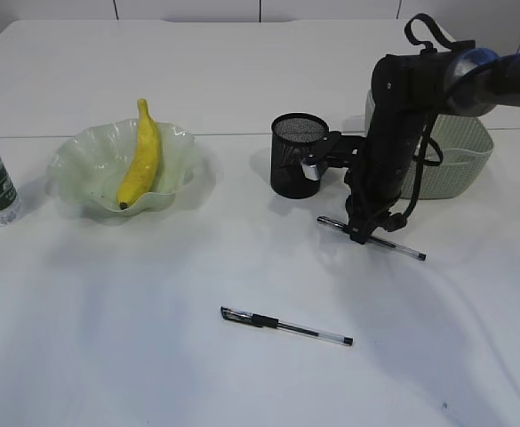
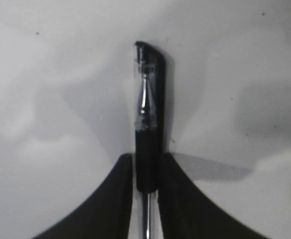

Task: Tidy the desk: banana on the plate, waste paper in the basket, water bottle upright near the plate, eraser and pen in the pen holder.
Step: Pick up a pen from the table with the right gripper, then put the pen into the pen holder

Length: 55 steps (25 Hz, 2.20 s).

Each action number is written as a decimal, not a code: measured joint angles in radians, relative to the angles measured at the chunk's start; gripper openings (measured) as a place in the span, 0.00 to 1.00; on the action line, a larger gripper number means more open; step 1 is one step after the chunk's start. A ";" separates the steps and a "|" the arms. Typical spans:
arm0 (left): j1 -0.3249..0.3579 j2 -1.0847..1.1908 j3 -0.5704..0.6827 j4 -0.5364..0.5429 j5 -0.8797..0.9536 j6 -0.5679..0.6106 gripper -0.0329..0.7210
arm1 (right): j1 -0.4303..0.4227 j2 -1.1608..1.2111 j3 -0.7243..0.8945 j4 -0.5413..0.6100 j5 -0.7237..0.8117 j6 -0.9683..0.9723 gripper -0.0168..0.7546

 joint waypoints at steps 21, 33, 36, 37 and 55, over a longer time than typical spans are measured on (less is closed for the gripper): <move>0.000 0.000 0.000 0.000 0.008 0.000 0.73 | 0.000 0.000 -0.001 0.063 0.071 -0.002 0.10; 0.000 0.000 0.000 0.000 0.008 0.000 0.73 | 0.000 -0.010 -0.158 0.178 0.091 -0.002 0.10; 0.000 0.000 0.000 0.000 0.008 0.000 0.73 | 0.000 -0.011 -0.198 0.223 0.092 -0.002 0.10; 0.000 0.000 0.000 0.000 0.008 0.000 0.73 | 0.000 -0.011 -0.210 0.241 0.092 -0.002 0.10; 0.000 0.000 0.000 0.000 0.008 0.000 0.73 | 0.000 -0.011 -0.421 0.462 0.101 -0.002 0.10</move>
